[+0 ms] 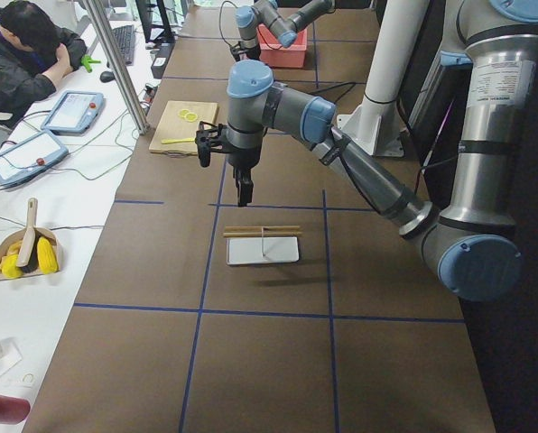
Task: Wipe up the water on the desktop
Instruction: 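Rub the cloth back and forth across the table with the right gripper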
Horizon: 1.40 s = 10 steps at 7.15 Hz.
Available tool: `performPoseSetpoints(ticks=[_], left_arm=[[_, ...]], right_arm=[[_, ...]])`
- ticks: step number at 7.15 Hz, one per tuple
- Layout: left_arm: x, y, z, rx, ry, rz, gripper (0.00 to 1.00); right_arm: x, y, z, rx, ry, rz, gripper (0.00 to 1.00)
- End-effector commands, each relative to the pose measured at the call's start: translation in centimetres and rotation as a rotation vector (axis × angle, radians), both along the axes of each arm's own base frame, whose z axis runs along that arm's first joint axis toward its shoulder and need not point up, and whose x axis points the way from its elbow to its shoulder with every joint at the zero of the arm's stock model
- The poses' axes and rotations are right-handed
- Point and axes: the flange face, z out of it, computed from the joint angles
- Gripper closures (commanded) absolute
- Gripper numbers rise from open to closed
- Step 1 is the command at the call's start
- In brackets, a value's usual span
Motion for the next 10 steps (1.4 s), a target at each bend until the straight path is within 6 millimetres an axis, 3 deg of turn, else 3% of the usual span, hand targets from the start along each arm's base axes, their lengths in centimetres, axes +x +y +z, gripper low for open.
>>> performPoseSetpoints(ticks=[1, 4, 8, 9, 10], left_arm=[[-0.1, 0.1, 0.2, -0.004, -0.002, -0.003, 0.00], [-0.4, -0.2, 0.7, -0.002, -0.005, 0.005, 0.00], [-1.2, -0.4, 1.1, -0.007, -0.005, -0.010, 0.00], [-1.2, -0.4, 1.1, -0.007, -0.005, -0.010, 0.00], [-1.6, -0.5, 1.4, -0.001, -0.009, -0.007, 0.00]], right_arm=[[0.6, -1.0, 0.1, 0.007, -0.005, -0.009, 0.99], [-6.0, 4.8, -3.3, -0.042, -0.066, -0.053, 0.98], [-14.0, 14.5, -9.7, -0.092, -0.226, 0.009, 0.98], [-14.6, 15.2, -11.5, -0.100, -0.275, 0.032, 0.98], [-13.3, 15.9, -14.5, -0.090, -0.327, 0.054, 0.98]])
